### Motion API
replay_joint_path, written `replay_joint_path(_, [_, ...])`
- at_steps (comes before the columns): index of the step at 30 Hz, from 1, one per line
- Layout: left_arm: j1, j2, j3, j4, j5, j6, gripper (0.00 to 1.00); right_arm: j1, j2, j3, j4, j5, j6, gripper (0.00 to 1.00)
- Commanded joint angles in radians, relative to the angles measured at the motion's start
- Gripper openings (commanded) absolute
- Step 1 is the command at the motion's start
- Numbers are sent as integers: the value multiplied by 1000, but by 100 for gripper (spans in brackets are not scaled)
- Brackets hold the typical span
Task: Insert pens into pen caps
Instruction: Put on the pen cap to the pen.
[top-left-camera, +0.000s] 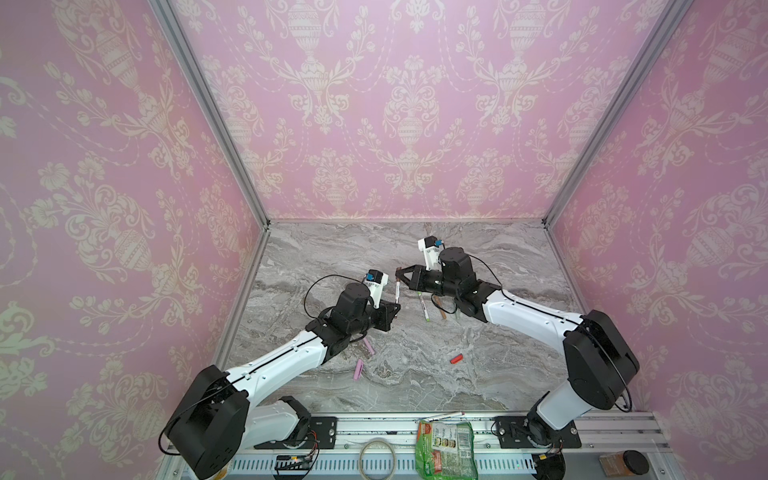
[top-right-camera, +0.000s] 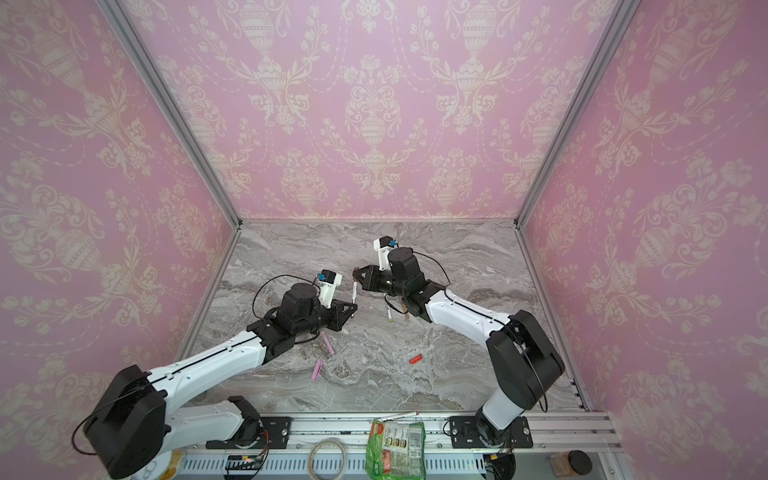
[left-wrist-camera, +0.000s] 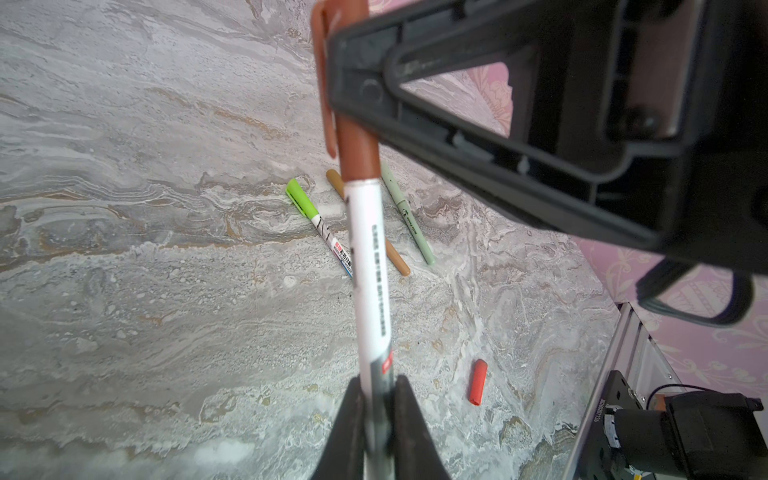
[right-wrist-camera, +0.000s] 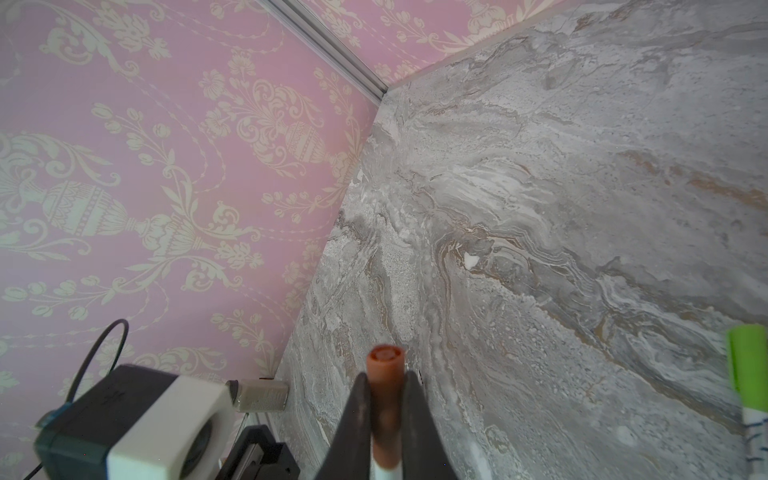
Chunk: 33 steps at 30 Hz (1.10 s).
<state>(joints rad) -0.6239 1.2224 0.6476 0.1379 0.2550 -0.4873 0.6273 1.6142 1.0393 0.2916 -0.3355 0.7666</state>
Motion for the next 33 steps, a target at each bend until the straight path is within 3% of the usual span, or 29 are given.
replay_joint_path(1, [16,-50,77,237,-64,49,0,58,34,-78,-113,-144,42,0])
replay_joint_path(12, [93,45,159,350,-53,31,0,105,30,-198,-27,-147,121,0])
replay_joint_path(21, [100,84,179,365,-33,26,0,146,57,-252,41,-147,162,0])
replay_joint_path(27, [99,72,154,350,-25,22,0,134,33,-195,-49,-126,116,0])
replay_joint_path(33, [100,42,28,303,6,-15,0,45,-31,-106,-102,-117,95,0])
